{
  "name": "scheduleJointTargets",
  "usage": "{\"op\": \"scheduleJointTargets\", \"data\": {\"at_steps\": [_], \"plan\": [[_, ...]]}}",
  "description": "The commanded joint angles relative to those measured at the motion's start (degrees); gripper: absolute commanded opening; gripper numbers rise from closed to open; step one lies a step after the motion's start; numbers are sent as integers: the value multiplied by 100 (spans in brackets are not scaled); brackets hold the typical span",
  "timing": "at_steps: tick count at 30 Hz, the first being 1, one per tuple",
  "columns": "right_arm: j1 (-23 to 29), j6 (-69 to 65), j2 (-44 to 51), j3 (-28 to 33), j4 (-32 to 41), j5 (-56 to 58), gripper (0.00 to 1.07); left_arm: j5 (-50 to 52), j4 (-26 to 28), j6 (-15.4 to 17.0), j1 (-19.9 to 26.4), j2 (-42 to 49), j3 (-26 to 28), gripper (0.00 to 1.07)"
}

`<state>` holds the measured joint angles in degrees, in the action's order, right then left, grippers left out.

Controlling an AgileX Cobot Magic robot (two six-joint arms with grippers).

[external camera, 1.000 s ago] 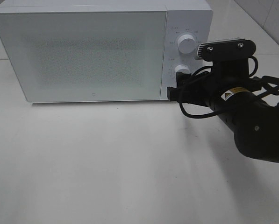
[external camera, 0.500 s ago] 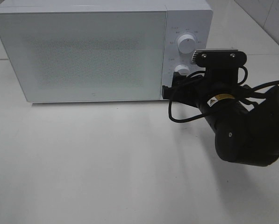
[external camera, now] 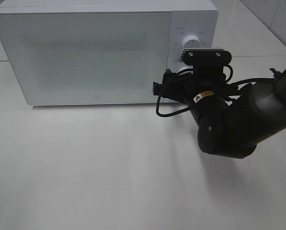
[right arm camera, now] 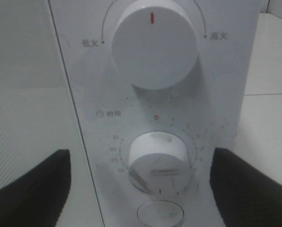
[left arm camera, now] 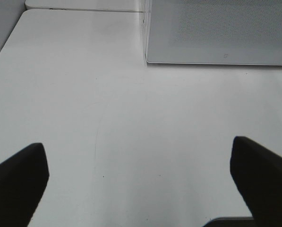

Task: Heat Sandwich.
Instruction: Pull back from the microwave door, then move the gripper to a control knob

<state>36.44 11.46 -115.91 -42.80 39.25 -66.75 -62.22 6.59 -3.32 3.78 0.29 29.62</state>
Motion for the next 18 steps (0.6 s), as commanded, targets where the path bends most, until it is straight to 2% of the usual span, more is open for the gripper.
{"op": "scheduleJointTargets", "data": {"at_steps": [1,12,16,17,18], "plan": [[-132,-52,-109,-195,-34,92,77,69,46,29,17,92,-6,98],[-160,-57,-246,-395,-74,223,74,69,46,29,17,92,-6,98],[-160,-57,-246,-395,-69,223,60,69,46,29,17,92,-6,98],[-160,-57,-246,-395,-69,223,60,69,46,29,17,92,-6,98],[-160,-57,-246,-395,-69,206,54,69,46,29,17,92,-6,98]]}}
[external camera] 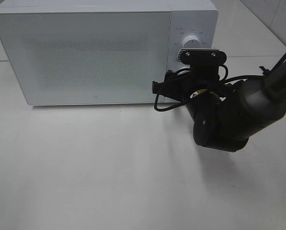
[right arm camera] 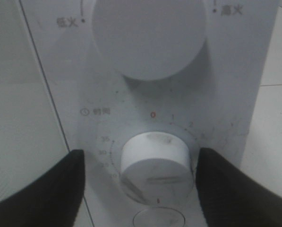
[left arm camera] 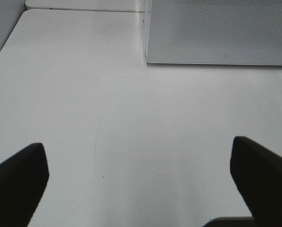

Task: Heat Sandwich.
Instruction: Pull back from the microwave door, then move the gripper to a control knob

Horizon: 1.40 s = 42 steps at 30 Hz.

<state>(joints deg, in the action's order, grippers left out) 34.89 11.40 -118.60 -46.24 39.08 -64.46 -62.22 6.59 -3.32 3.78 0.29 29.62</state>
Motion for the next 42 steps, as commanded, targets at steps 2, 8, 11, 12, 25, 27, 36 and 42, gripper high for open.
{"op": "scheduleJointTargets", "data": {"at_steps": [2,8,11,12,25,27,36,42], "plan": [[-6,-52,23,-52,11,-92,35,69,46,29,17,92,-6,98],[-6,-46,23,-52,11,-218,12,69,46,29,17,92,-6,98],[-6,-46,23,-52,11,-223,12,69,46,29,17,92,-6,98],[-6,-46,23,-52,11,-223,13,69,46,29,17,92,-6,98],[-6,-74,23,-52,11,-223,14,69,46,29,17,92,-6,98],[-6,-223,23,-52,11,-223,12,69,46,29,17,92,-6,98],[-6,-1381,23,-52,6,-223,10,69,46,29,17,92,-6,98],[-6,-2515,23,-52,-17,-229,10,69,46,29,17,92,-6,98]]}}
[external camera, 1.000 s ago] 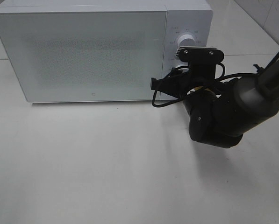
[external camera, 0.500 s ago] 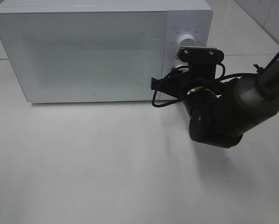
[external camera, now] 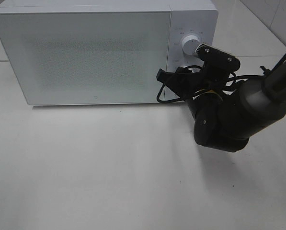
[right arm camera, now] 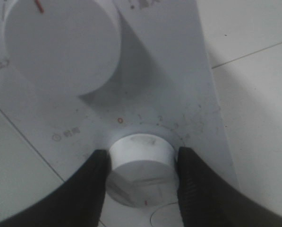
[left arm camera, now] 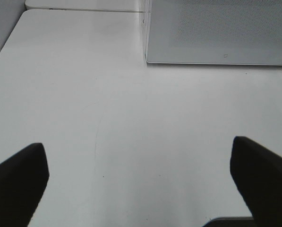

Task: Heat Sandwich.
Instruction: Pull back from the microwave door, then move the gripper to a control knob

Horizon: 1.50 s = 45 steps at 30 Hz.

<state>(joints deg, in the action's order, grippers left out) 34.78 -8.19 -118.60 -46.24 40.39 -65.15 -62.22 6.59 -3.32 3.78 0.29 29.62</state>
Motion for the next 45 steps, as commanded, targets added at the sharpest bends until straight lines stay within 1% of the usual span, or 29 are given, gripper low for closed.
{"op": "scheduleJointTargets", "data": {"at_steps": [1,4,6,10,11,13,17,19,21,25,26,28,31,34,38,39,42,45], "plan": [[6,-705,23,-52,-149,-160,10,69,46,29,17,92,-6,98],[6,-963,23,-52,-155,-160,10,69,46,29,17,92,-6,98],[6,-1484,23,-52,-258,-160,11,69,46,29,17,92,-6,98],[6,-2045,23,-52,-286,-178,11,69,46,29,17,92,-6,98],[6,-2412,23,-52,-286,-241,11,69,46,29,17,92,-6,98],[6,-2544,23,-52,-286,-281,11,69,46,29,17,92,-6,98],[6,-3335,23,-52,-292,-304,12,69,46,29,17,92,-6,98],[6,-3518,23,-52,-292,-304,12,69,46,29,17,92,-6,98],[6,-4051,23,-52,-292,-332,12,69,46,29,17,92,-6,98],[6,-4538,23,-52,-292,-441,12,69,46,29,17,92,-6,98],[6,-4899,23,-52,-286,-481,12,69,46,29,17,92,-6,98],[6,-5059,23,-52,-281,-498,12,69,46,29,17,92,-6,98],[6,-5844,23,-52,-264,-567,12,69,46,29,17,92,-6,98],[6,-6245,23,-52,-229,-584,12,69,46,29,17,92,-6,98],[6,-7093,23,-52,-223,-584,13,69,46,29,17,92,-6,98],[6,-7093,23,-52,-223,-584,13,69,46,29,17,92,-6,98],[6,-7643,23,-52,-223,-584,13,69,46,29,17,92,-6,98],[6,-7660,23,-52,-223,-584,13,69,46,29,17,92,-6,98]]}}
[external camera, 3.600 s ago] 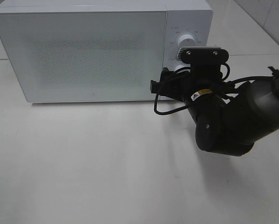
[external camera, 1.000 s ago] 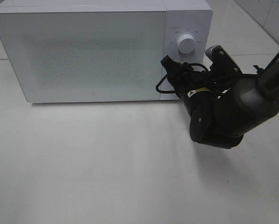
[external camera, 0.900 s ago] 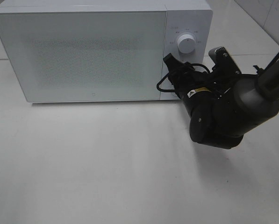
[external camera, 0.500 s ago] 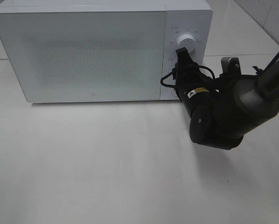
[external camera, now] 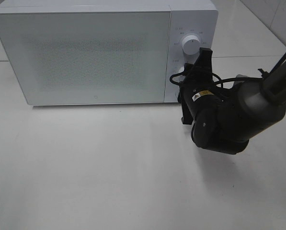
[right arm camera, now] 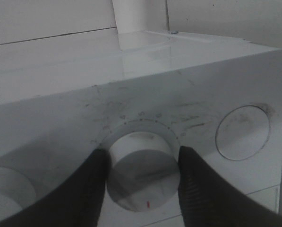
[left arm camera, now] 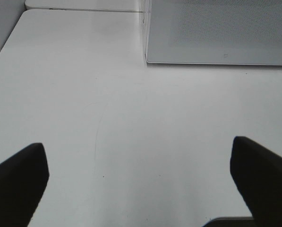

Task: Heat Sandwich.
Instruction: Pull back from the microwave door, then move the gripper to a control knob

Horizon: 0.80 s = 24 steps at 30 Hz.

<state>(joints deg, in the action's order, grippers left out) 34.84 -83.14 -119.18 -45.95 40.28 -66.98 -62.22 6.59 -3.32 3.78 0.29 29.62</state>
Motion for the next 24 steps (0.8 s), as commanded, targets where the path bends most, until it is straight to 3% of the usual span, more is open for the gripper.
{"op": "scheduleJointTargets", "data": {"at_steps": [1,14,24], "plan": [[0,-166,80,-80,-212,-395,14,69,46,29,17,92,-6,98],[0,138,80,-80,-269,-390,17,69,46,29,17,92,-6,98],[0,149,80,-80,-264,-367,26,69,46,29,17,92,-6,98]]}}
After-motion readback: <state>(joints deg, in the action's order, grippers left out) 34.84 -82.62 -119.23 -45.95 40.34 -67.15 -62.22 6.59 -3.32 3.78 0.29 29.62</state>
